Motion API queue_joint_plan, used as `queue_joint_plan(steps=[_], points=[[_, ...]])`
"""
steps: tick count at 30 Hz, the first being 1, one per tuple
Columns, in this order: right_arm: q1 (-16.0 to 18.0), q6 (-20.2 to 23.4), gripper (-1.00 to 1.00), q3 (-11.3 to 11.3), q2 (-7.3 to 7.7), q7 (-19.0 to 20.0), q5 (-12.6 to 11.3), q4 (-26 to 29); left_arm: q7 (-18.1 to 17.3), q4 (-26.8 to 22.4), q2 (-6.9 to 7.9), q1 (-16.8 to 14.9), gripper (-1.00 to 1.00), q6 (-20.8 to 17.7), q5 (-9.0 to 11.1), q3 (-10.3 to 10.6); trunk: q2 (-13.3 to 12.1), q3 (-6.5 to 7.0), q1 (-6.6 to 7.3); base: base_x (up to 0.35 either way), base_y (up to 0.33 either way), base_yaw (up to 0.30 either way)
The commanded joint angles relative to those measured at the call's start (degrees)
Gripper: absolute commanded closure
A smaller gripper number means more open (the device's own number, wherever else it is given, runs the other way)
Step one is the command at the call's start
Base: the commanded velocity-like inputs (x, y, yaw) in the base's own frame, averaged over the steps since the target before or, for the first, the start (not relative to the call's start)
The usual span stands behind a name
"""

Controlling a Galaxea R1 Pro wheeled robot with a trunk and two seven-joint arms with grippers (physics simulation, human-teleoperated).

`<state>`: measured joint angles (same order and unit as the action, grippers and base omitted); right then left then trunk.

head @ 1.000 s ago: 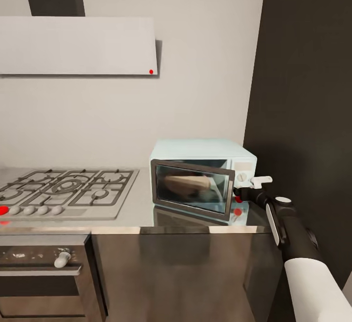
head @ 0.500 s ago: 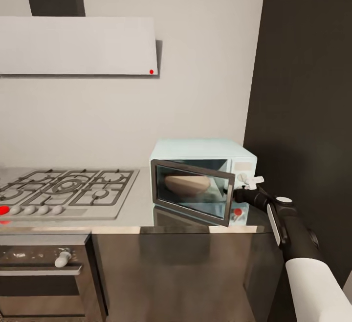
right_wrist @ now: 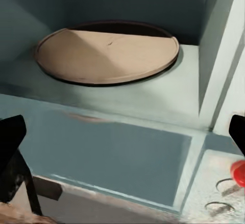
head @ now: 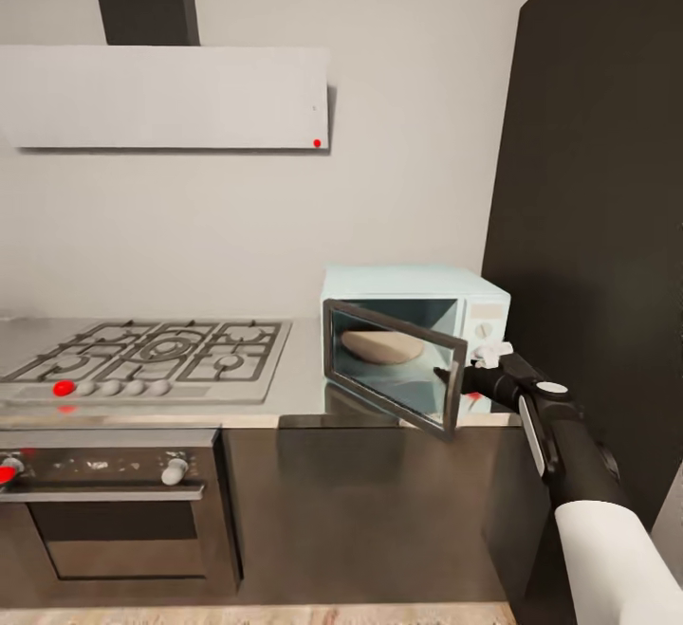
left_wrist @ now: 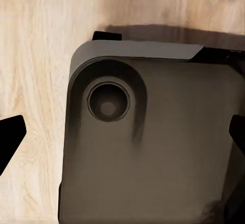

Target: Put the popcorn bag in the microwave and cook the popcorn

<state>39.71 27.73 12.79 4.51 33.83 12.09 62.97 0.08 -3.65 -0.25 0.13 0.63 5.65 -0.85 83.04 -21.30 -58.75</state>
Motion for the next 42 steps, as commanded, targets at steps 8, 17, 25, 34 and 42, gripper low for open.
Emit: queue_joint_plan(steps=[8, 17, 25, 34, 42], points=[[0.1, 0.4, -1.0, 0.1, -0.54, 0.1, 1.0, 0.1, -0.1, -0.2, 0.07, 0.0, -1.0, 0.1, 0.7, -0.2, 0.0, -0.06, 0.02, -0.087, 0.083, 0.0], [0.0, 0.3, -1.0, 0.1, -0.55, -0.3, 1.1, 0.1, -0.1, -0.2, 0.0, 0.0, -1.0, 0.1, 0.7, -0.3, 0.0, -0.06, 0.02, -0.044, 0.082, 0.0], [0.0, 0.4, -1.0, 0.1, -0.55, -0.3, 1.1, 0.1, 0.0, -0.2, 0.07, 0.0, -1.0, 0.1, 0.7, -0.3, 0.0, -0.06, 0.02, -0.152, 0.271, 0.0], [0.0, 0.4, -1.0, 0.0, -0.3, 0.3, 1.0, 0.1, 0.0, -0.2, 0.07, 0.0, -1.0, 0.1, 0.7, -0.3, 0.0, -0.06, 0.02, -0.155, 0.247, 0.0], [0.0, 0.5, -1.0, -0.1, -0.05, 4.9, 1.8, 0.1, 0.0, -0.2, 0.07, 0.0, -1.0, 0.1, 0.7, -0.3, 0.0, -0.06, 0.02, -0.155, 0.188, 0.0]])
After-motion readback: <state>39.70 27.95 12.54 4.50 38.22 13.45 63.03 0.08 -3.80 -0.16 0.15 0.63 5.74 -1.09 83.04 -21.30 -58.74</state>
